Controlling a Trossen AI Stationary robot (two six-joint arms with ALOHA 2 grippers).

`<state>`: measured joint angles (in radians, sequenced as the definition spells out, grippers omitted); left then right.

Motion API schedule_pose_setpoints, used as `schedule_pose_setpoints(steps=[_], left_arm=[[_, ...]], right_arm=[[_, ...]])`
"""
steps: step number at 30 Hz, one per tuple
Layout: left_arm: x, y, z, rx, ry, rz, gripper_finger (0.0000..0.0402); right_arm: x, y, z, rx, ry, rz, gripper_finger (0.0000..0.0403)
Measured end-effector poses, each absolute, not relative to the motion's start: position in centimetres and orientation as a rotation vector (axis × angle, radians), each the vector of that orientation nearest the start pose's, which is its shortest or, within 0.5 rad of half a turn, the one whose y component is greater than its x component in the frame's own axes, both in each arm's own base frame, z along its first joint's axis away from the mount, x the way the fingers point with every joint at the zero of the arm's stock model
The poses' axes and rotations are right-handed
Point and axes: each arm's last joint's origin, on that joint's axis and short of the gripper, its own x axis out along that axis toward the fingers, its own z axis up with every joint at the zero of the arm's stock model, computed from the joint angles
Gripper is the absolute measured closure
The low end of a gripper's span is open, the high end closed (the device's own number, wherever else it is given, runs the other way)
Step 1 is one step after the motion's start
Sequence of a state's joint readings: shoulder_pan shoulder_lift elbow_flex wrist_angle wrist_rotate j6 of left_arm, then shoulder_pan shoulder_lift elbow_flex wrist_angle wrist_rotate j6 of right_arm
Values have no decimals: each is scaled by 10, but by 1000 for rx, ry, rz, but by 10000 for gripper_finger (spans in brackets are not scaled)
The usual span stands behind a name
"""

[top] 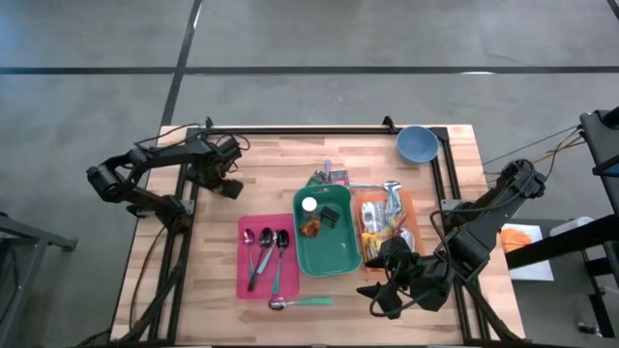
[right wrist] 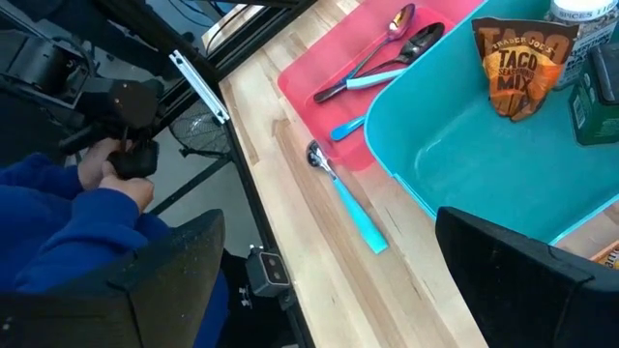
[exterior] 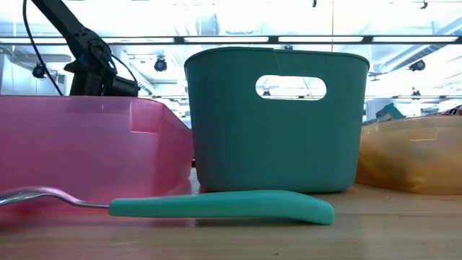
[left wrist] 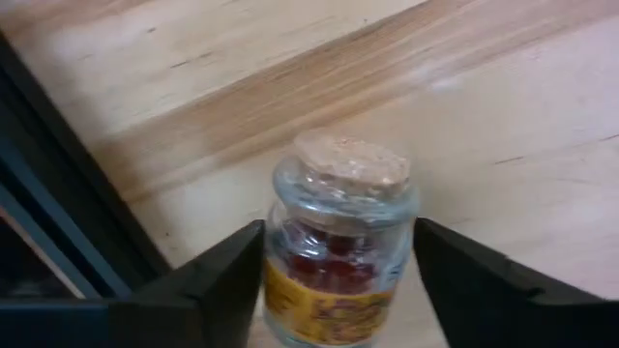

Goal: Pick & Place Food Item
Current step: Put the brown seasoning bottle into the green bin

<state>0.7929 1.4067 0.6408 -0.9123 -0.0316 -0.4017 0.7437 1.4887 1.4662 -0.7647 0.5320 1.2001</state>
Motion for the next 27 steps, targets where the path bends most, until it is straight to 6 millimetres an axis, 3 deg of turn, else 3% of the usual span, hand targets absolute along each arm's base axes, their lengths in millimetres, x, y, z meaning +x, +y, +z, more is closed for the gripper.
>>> schedule_pose_setpoints(steps=[5, 21, 27], left_arm=[[130, 132, 142, -984, 1456, 959, 229], [143, 140, 142, -1098, 1243, 891, 229], [150, 146, 143, -1152, 1114, 953, 229]], right_arm=[[238, 199, 355, 691, 643, -195, 34], [238, 199, 355, 690, 643, -195, 34], [238, 199, 355, 689, 643, -195, 34]])
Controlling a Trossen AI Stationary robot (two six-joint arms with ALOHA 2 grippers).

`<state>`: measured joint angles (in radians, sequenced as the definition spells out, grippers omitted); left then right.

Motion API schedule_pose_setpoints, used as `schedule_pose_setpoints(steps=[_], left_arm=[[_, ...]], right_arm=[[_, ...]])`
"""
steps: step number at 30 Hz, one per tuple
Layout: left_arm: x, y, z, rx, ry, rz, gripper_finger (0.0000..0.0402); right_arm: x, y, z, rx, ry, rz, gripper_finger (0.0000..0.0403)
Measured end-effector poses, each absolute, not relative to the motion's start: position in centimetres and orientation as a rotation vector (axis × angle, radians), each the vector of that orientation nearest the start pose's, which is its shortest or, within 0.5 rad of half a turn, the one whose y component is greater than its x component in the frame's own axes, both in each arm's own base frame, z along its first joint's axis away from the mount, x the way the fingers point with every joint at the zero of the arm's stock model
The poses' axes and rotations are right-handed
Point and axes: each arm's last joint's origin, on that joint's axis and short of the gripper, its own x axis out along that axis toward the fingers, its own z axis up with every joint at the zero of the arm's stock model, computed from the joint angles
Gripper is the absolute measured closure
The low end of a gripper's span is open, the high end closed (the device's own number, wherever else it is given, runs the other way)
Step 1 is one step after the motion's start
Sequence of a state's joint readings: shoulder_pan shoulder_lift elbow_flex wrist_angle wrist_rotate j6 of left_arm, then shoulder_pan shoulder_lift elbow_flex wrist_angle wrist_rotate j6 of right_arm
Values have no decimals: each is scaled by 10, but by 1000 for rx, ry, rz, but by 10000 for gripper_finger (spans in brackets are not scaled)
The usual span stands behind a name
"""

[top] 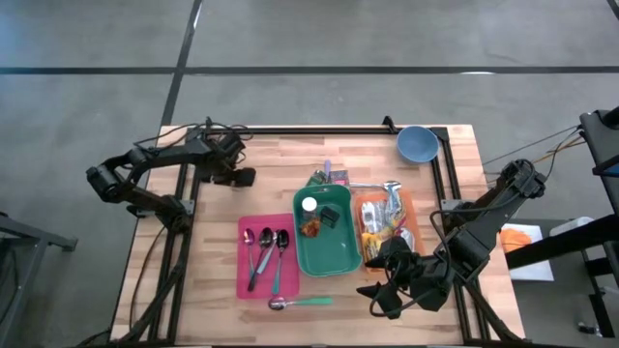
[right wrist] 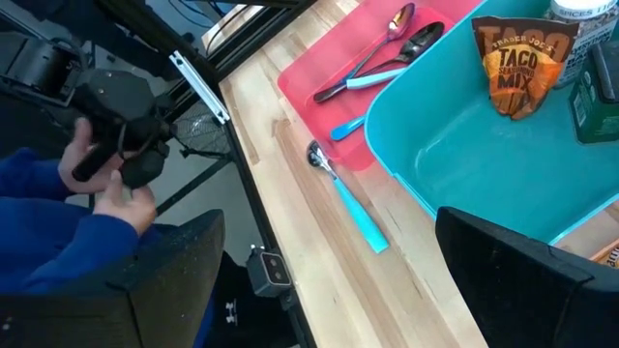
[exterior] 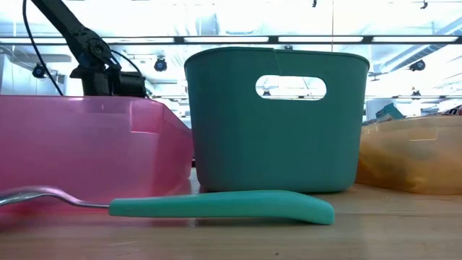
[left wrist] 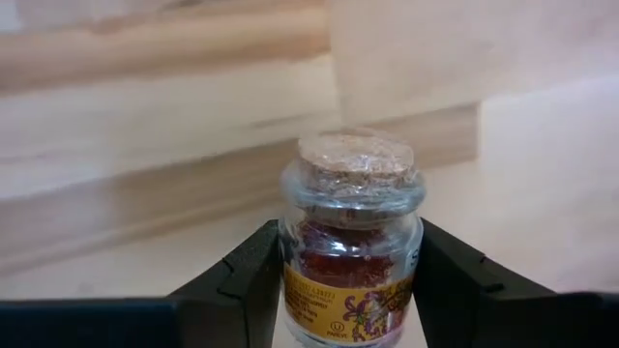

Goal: Pick & Place Food Item
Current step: Put the brown seasoning bottle into the green bin

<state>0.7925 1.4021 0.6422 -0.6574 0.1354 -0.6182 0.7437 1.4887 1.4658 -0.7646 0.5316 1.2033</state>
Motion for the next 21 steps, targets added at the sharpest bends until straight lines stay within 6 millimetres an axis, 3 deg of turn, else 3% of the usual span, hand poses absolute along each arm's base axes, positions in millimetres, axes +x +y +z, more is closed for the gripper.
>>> schedule_pose_setpoints(steps=[8, 21], left_arm=[[158, 149, 145, -1174, 1033, 832, 229], [169, 142, 161, -1042, 949, 580, 229]], right_arm=[[238, 199, 355, 691, 643, -195, 34], [238, 199, 355, 685, 643, -194, 34]])
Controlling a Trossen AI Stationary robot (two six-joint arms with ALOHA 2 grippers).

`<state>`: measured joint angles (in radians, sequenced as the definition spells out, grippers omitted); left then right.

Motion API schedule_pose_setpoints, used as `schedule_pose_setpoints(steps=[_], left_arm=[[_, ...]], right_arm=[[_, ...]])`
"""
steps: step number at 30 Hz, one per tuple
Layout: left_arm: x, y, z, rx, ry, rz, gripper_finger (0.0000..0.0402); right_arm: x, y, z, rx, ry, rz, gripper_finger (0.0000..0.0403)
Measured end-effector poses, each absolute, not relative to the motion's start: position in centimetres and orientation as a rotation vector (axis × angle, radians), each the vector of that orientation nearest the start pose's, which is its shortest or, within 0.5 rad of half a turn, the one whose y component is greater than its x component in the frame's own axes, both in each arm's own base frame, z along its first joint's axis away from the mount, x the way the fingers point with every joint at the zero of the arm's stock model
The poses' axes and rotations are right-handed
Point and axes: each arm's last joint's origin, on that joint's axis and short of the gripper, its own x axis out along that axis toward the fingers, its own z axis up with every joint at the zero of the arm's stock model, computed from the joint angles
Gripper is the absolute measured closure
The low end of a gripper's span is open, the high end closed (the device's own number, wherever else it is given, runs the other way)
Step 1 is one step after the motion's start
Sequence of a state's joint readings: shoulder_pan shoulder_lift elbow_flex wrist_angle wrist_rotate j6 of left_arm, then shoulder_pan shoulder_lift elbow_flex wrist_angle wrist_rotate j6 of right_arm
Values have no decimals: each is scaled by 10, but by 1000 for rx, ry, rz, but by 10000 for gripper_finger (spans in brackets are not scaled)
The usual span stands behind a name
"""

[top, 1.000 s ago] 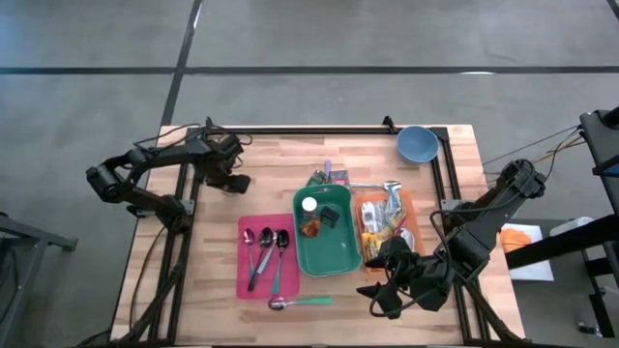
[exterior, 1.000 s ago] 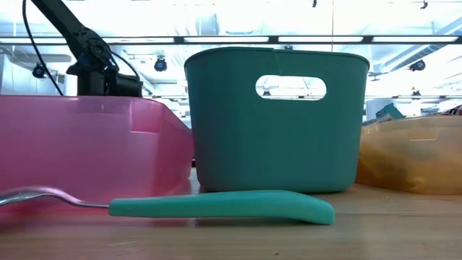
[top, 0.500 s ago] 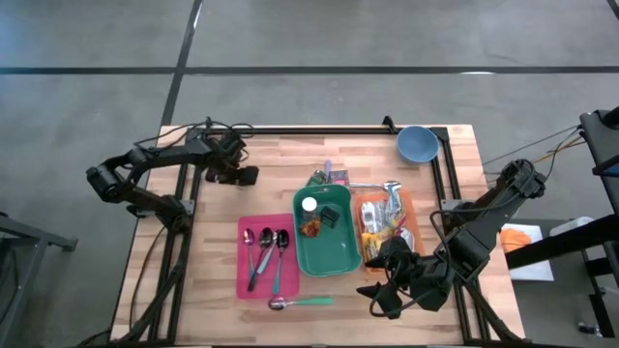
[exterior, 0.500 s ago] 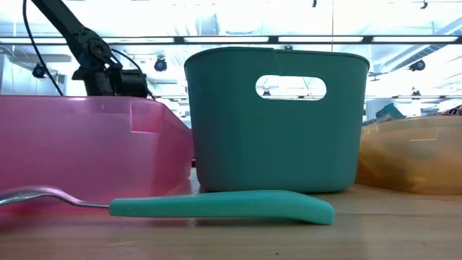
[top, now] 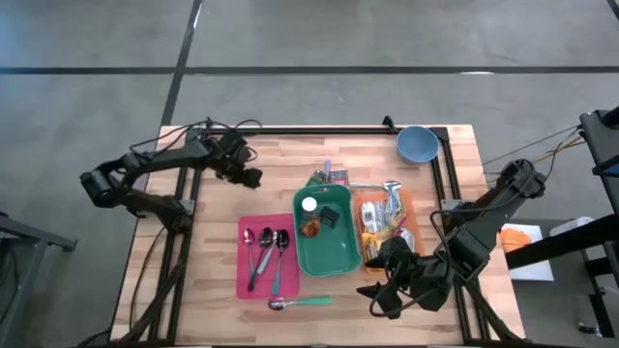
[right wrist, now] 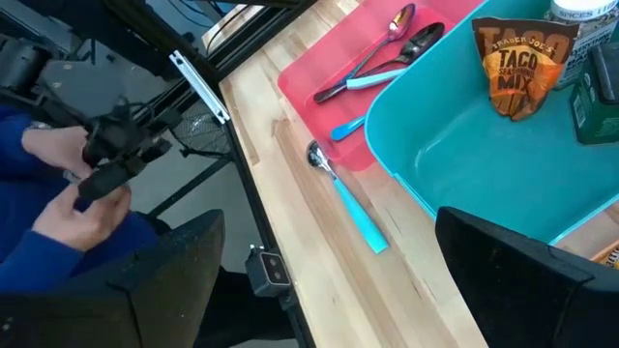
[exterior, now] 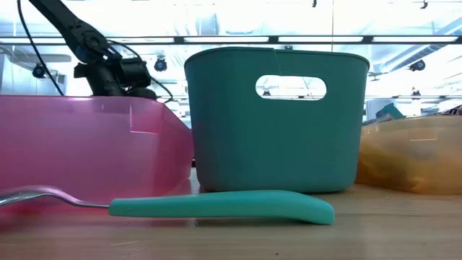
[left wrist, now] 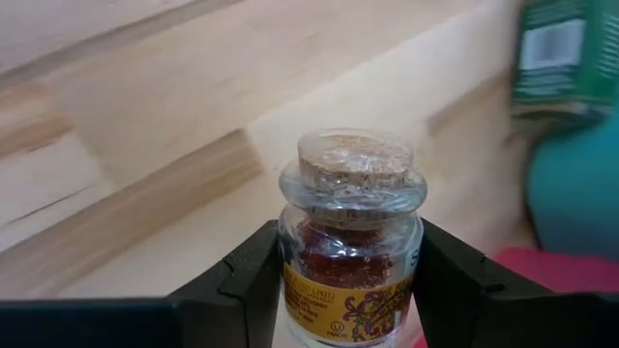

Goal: Pick & Place Food Item
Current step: Put the brown seasoning bottle into the green bin

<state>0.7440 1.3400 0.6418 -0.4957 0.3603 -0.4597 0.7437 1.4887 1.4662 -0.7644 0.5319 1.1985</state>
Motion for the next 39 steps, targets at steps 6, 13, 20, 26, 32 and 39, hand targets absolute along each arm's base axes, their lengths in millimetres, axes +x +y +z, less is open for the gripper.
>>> schedule_pose_setpoints(steps=[6, 13, 20, 26, 32, 39], left_arm=[[179, 129, 177, -868, 894, 424, 229], [189, 109, 197, -781, 795, 321, 229], [195, 88, 224, -782, 645, 169, 229], [195, 73, 254, -922, 485, -109, 229], [203, 54, 277, -1020, 418, -392, 229], [224, 30, 285, -1049, 424, -551, 229]], right_arm=[[238, 199, 355, 684, 643, -193, 34], [238, 199, 355, 683, 643, -193, 34], [238, 199, 355, 683, 643, -193, 34], [238, 199, 355, 687, 643, -194, 34], [238, 199, 355, 692, 643, -196, 34], [238, 199, 355, 690, 643, -195, 34]])
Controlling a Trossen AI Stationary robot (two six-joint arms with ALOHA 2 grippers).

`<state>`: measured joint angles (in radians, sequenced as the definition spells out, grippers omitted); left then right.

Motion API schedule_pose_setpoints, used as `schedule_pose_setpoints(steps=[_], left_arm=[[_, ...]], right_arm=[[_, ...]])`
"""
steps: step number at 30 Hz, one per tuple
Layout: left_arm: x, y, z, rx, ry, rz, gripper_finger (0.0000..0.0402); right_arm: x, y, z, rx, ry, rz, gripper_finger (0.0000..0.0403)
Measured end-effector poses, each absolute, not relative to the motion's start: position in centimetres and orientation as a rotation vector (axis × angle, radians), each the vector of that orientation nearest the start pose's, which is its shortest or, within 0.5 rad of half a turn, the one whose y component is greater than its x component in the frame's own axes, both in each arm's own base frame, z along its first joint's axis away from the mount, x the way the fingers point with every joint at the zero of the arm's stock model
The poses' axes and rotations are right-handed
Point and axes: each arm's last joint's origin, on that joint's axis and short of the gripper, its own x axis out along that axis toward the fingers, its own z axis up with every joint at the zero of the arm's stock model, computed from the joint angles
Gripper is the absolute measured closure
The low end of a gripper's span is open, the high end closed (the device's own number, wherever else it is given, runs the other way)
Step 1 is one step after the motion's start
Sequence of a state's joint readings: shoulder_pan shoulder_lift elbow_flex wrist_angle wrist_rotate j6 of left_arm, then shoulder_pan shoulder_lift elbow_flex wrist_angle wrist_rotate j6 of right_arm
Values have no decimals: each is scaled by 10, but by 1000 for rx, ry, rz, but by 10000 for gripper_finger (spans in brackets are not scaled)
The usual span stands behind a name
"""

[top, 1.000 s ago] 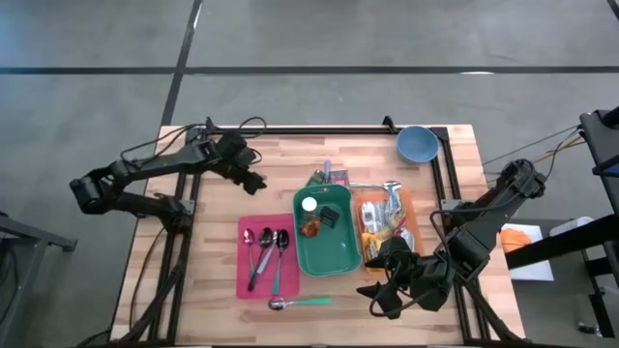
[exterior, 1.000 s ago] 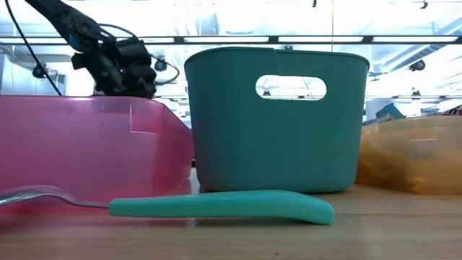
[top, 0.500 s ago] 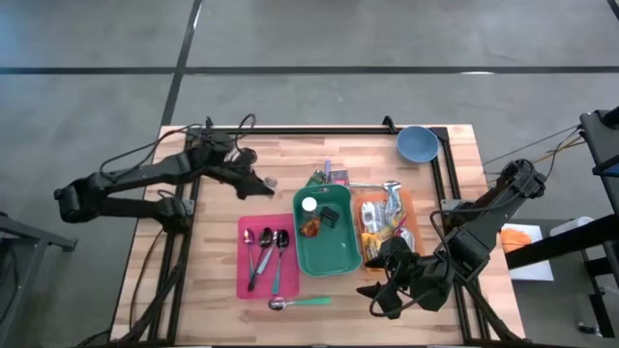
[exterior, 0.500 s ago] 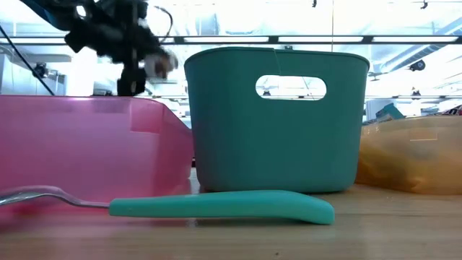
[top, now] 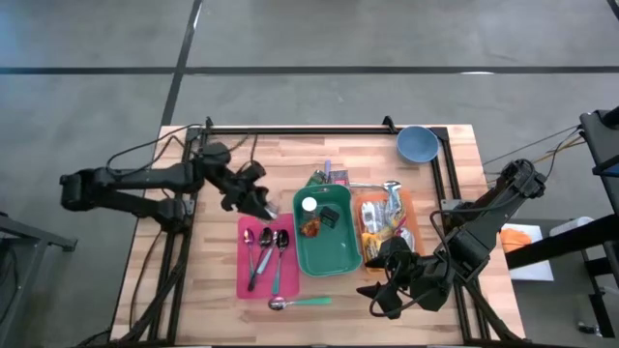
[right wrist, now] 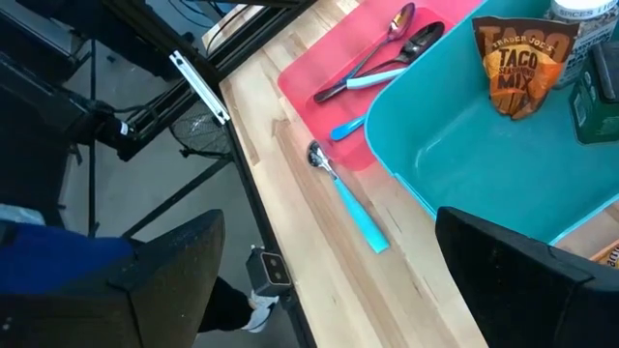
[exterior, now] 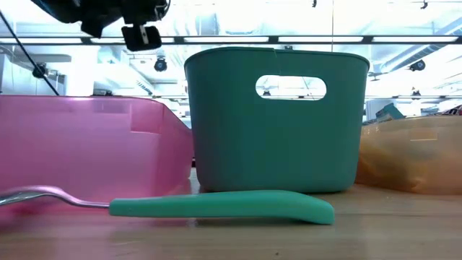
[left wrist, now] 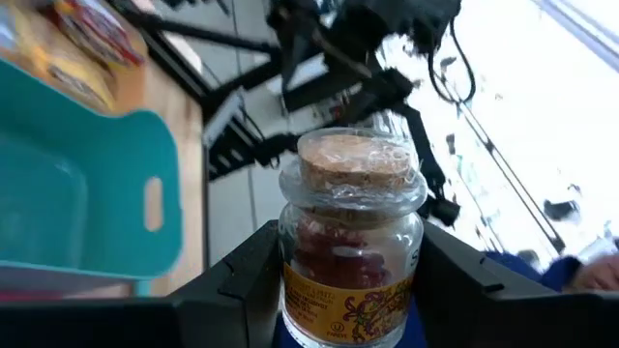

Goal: Pick & Place Food Item
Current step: Put the brown seasoning bottle into the green bin

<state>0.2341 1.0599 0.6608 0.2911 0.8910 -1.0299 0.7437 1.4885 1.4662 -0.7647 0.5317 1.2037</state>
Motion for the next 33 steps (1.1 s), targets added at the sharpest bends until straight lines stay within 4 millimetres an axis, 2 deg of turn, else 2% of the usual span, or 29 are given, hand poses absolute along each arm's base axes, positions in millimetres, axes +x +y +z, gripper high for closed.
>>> schedule_pose_setpoints(steps=[4, 11, 15, 18, 22, 28, 33], left_arm=[[241, 19, 287, -1050, 477, -598, 229], [269, 4, 305, -1009, 499, -688, 229], [279, 2, 314, -1003, 489, -702, 229], [283, 0, 317, -1003, 491, -708, 229], [284, -2, 316, -1010, 496, -705, 229], [285, -6, 314, -1036, 518, -692, 229], [285, -11, 313, -1072, 547, -694, 229]], right_arm=[[238, 199, 355, 683, 643, -193, 34], [238, 199, 356, 694, 642, -196, 34], [243, 194, 359, 871, 608, -245, 34], [245, 193, 360, 962, 589, -270, 34], [245, 194, 358, 992, 594, -282, 34], [246, 194, 358, 931, 593, -266, 34], [250, 187, 360, 841, 494, -328, 34]])
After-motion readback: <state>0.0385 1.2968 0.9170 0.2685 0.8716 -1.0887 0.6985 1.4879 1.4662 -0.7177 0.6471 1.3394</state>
